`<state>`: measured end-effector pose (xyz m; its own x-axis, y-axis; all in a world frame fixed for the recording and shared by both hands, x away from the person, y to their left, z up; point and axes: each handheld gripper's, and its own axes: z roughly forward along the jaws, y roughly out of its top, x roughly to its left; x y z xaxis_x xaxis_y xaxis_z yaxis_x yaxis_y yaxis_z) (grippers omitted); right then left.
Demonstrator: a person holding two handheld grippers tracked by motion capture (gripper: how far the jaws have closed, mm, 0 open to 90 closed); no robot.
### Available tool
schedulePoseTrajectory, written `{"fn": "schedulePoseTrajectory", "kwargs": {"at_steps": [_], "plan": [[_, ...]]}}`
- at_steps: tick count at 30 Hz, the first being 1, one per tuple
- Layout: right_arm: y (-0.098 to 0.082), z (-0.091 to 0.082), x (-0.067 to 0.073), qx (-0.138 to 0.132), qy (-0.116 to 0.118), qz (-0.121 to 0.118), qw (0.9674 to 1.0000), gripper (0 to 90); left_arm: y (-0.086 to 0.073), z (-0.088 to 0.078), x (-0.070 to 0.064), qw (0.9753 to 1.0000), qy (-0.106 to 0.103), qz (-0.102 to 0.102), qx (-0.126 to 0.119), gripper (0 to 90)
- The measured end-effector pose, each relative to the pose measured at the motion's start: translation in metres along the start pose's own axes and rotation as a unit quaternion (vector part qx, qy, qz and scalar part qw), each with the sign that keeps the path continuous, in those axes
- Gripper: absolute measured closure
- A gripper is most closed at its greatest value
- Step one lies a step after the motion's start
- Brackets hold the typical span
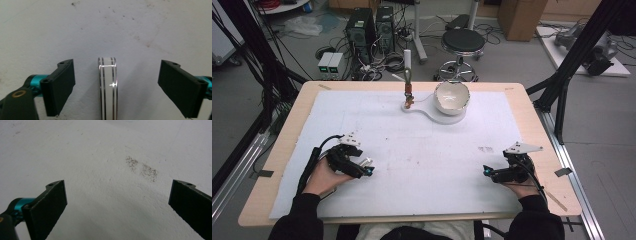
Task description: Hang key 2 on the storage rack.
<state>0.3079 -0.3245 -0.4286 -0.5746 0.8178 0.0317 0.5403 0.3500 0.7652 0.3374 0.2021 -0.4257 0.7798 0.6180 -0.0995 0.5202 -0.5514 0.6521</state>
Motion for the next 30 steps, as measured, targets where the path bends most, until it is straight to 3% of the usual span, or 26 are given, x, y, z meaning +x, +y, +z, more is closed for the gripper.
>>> {"fn": "schedulePoseTrajectory", "kwargs": {"at_steps": [4, 7, 10, 18, 26, 30], "plan": [[-0.003, -0.002, -0.001, 0.001, -0.003, 0.004, 1.0000, 0.7, 0.000, 0.002, -0.001, 0.9997, 0.021, 0.004, 0.012, 34.3], [-0.003, -0.002, -0.001, 0.005, -0.012, 0.006, 0.9999, 0.7, -0.002, 0.002, -0.003, 0.9981, 0.057, 0.023, 0.011, 52.6], [-0.002, -0.003, -0.001, 0.001, -0.015, 0.011, 0.9998, 0.7, -0.002, 0.002, -0.001, 0.9988, 0.042, 0.024, 0.010, 71.9], [0.000, -0.002, 0.002, -0.001, -0.013, 0.006, 0.9999, 0.7, -0.004, -0.004, -0.004, 0.9963, 0.069, 0.050, -0.009, 73.7], [0.001, 0.003, 0.004, 0.000, -0.005, 0.001, 1.0000, 0.7, -0.006, -0.018, -0.001, 0.9955, 0.071, 0.037, -0.050, 73.8], [0.002, 0.006, 0.006, -0.001, 0.005, 0.000, 1.0000, 0.7, -0.005, -0.025, -0.002, 0.9939, 0.078, 0.032, -0.071, 73.8]]}}
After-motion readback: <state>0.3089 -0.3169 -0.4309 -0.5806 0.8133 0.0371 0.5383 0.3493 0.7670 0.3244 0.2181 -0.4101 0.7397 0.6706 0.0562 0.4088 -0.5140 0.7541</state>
